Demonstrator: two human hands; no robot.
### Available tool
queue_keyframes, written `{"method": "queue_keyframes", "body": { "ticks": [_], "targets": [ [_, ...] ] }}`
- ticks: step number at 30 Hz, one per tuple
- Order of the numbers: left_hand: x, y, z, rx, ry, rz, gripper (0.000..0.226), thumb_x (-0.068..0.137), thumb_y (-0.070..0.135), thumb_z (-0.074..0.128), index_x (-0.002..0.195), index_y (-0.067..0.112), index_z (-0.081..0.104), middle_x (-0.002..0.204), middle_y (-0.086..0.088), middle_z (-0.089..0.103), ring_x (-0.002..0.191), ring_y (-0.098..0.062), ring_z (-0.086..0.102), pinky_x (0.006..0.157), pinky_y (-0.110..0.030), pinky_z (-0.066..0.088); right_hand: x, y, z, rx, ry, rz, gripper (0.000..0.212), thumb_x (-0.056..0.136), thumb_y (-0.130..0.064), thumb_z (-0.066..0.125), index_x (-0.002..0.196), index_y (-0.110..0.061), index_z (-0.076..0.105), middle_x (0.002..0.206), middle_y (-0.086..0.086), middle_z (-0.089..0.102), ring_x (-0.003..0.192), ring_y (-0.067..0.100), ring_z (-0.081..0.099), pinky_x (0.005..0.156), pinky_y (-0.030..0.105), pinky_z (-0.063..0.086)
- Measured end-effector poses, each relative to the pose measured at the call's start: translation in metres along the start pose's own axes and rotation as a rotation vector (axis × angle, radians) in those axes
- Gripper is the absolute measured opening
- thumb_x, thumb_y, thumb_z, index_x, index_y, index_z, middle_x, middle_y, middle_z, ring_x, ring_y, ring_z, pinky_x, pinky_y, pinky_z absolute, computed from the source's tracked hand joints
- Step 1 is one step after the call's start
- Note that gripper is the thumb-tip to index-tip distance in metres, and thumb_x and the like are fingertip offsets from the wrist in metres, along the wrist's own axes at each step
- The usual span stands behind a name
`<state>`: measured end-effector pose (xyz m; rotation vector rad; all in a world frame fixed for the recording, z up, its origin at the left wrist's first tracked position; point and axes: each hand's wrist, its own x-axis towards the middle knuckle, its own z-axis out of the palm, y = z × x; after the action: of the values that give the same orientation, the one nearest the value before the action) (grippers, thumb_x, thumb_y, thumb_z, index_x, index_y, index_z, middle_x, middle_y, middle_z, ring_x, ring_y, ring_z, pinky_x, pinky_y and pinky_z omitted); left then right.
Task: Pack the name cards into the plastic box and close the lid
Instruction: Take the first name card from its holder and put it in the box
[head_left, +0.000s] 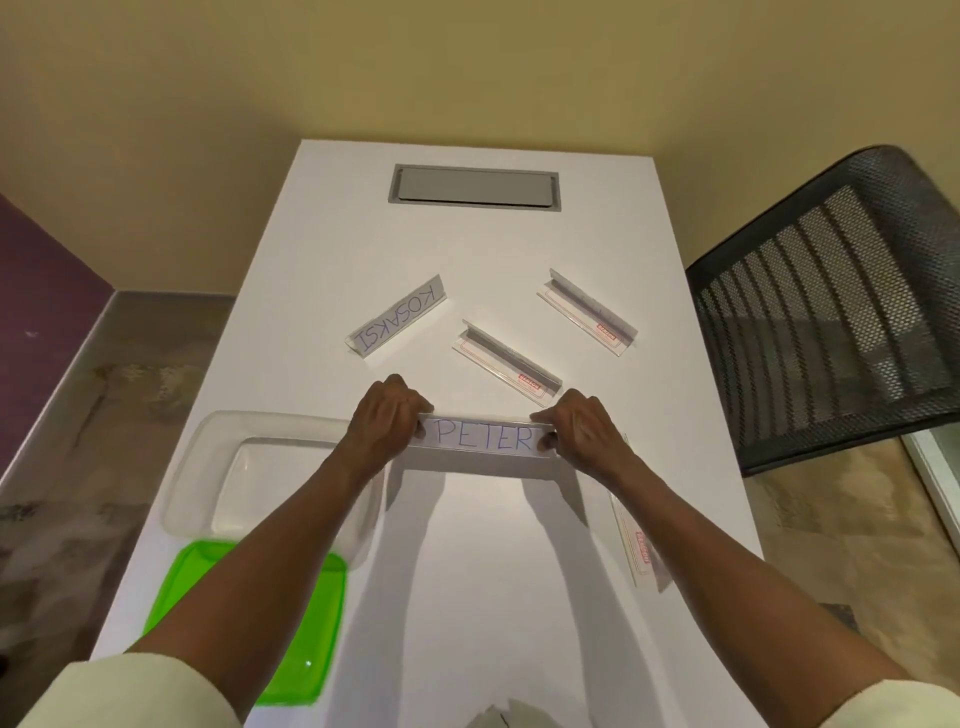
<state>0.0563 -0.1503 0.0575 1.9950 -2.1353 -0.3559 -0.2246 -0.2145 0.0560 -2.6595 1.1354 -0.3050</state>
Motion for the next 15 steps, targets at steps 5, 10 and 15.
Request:
{"method": "queue_keyframes", "body": {
  "ticks": [5,10,15],
  "targets": [
    [-0.013,-0.004,-0.034,0.045,0.03,0.021,0.02,0.073,-0.001,0.071,0.092,0.004,0.077,0.081,-0.01,0.077,0.084,-0.033,0.063,0.068,-0.034,0.049,-0.001,-0.018,-0.016,-0.039,-0.017,0.022,0.029,0.071,-0.003,0.078,0.099,0.0,0.072,0.078,0.021,0.064,0.081,0.041,0.06,0.063,0.044,0.043],
    [-0.026,-0.009,-0.058,-0.004,0.064,0.011,0.024,0.078,0.0,0.07,0.1,0.006,0.076,0.094,-0.015,0.075,0.094,-0.033,0.062,0.076,-0.036,0.05,0.007,-0.039,-0.03,-0.078,-0.046,0.077,0.033,0.081,-0.017,0.072,0.113,-0.014,0.069,0.09,0.015,0.067,0.093,0.034,0.054,0.069,0.036,0.037],
    [-0.045,-0.02,-0.076,-0.018,0.084,-0.035,0.027,0.081,0.005,0.069,0.108,0.011,0.073,0.102,-0.016,0.072,0.099,-0.033,0.06,0.08,-0.036,0.049,0.009,-0.063,-0.037,-0.111,-0.056,0.068,0.032,0.083,-0.026,0.068,0.114,-0.018,0.069,0.092,0.01,0.066,0.097,0.03,0.054,0.07,0.035,0.038]
  ]
}}
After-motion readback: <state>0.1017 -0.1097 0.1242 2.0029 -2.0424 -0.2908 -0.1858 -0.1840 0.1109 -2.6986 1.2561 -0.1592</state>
